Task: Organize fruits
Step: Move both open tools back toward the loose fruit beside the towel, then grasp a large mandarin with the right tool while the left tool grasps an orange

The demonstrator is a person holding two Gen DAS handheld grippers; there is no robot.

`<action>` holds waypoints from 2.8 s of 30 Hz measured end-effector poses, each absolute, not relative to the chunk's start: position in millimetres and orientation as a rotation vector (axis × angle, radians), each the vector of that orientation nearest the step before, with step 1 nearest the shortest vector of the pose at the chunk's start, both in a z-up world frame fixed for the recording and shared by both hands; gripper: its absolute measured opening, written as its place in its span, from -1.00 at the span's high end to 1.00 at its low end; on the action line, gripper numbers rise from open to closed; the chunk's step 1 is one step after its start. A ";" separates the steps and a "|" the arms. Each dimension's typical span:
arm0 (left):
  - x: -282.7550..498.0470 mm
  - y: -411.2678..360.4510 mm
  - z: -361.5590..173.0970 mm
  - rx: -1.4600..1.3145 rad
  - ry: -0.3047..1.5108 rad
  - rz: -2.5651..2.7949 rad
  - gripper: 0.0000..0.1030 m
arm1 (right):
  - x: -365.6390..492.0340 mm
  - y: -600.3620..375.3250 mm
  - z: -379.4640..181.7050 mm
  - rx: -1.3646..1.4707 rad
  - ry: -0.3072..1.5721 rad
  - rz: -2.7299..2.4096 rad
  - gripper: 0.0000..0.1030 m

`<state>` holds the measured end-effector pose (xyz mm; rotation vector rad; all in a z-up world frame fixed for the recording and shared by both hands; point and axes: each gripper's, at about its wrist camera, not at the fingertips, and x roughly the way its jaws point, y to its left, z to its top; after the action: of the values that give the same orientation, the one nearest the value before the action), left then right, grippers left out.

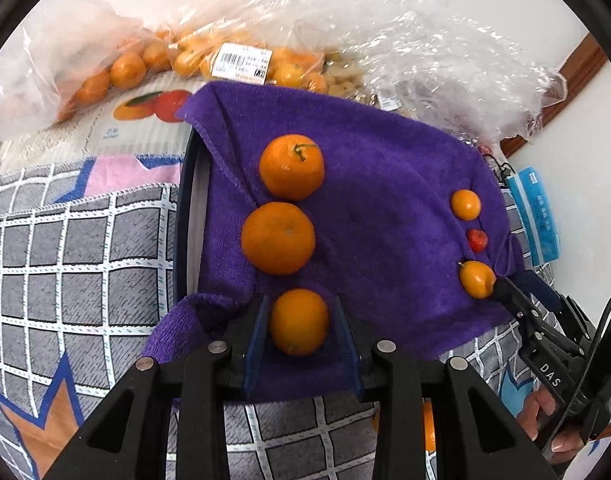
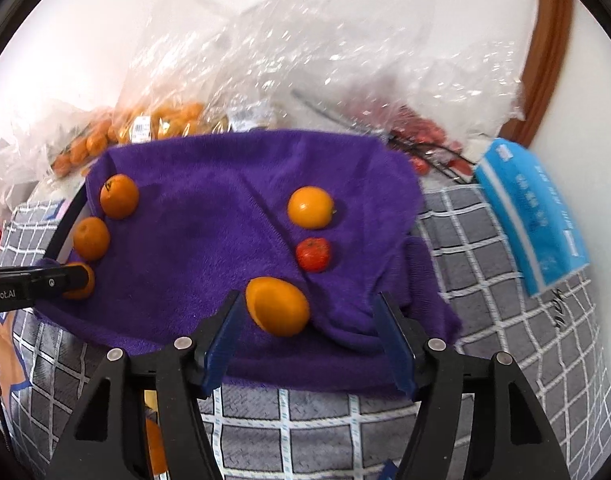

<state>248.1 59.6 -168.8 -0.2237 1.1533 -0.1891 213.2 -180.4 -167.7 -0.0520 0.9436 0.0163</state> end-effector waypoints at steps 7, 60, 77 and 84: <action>222.8 64.2 -142.4 -0.211 1.084 -0.183 0.13 | 188.7 -182.4 -148.2 0.020 0.929 0.060 -0.26; 147.8 19.4 -160.3 -0.143 1.091 -0.253 0.10 | 104.0 -193.2 -162.8 -0.045 0.958 0.100 0.19; 162.2 -13.3 -182.1 -0.098 1.158 -0.294 0.11 | 108.5 -212.9 -164.8 -0.013 0.959 0.076 0.19; 169.6 -17.9 -186.9 -0.072 1.168 -0.268 0.34 | 113.5 -213.3 -170.2 -0.005 0.975 0.085 0.19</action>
<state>169.6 -17.9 -186.9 -0.0724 1.1675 -0.2675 113.5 -213.3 -170.2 -0.0051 0.9750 0.0845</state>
